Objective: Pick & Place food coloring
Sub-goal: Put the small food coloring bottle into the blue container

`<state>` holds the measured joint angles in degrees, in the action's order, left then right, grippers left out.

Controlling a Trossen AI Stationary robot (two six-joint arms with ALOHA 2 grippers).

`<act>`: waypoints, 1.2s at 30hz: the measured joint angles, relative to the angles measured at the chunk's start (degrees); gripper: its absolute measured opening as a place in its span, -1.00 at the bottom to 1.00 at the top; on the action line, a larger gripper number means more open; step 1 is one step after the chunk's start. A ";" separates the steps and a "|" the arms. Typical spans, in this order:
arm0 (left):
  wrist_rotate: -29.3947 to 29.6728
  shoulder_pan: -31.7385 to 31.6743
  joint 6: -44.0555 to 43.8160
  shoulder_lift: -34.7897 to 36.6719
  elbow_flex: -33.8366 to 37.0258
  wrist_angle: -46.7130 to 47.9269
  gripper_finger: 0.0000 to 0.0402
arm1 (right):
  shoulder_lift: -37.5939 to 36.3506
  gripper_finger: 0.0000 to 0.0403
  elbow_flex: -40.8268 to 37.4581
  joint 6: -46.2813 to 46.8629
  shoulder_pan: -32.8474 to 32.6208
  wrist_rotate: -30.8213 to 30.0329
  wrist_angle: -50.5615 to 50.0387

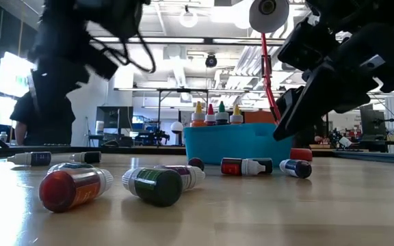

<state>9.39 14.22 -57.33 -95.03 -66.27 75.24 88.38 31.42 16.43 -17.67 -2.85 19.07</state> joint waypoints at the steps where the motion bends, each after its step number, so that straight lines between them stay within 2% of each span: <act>1: -1.44 0.48 -0.99 0.10 1.11 -0.81 -0.02 | 0.00 -0.12 0.00 -0.15 0.00 0.00 -0.24; 4: -5.05 2.33 -3.67 0.01 3.22 -4.38 -0.02 | 0.00 -0.12 0.00 0.16 0.00 0.00 -0.40; 7: -5.88 4.34 -4.67 0.05 4.59 -6.00 -0.02 | 0.00 -0.12 0.00 1.23 0.00 0.06 -0.45; 17: -2.41 5.68 -2.88 0.05 7.03 -11.67 -0.02 | 0.00 -0.12 0.00 2.74 0.00 0.13 -0.66; 22: -3.29 5.67 -3.11 0.05 12.31 -15.86 -0.02 | 0.00 -0.12 0.00 4.11 0.00 0.09 -0.64; 27: -3.41 5.68 -3.07 0.66 18.23 -24.56 -0.03 | -0.02 -0.12 0.00 4.11 0.00 0.09 -0.64; 31: -2.63 5.69 -2.53 0.42 18.50 -25.02 -0.17 | -0.04 -0.12 0.00 4.11 0.00 0.04 -0.64; 36: -2.67 5.70 -2.63 0.68 18.56 -26.25 -0.47 | -0.04 -0.12 0.00 4.11 0.00 0.02 -0.85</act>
<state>6.72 19.92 -59.96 -94.35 -47.70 48.99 88.33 31.42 20.53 -17.67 -2.83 18.22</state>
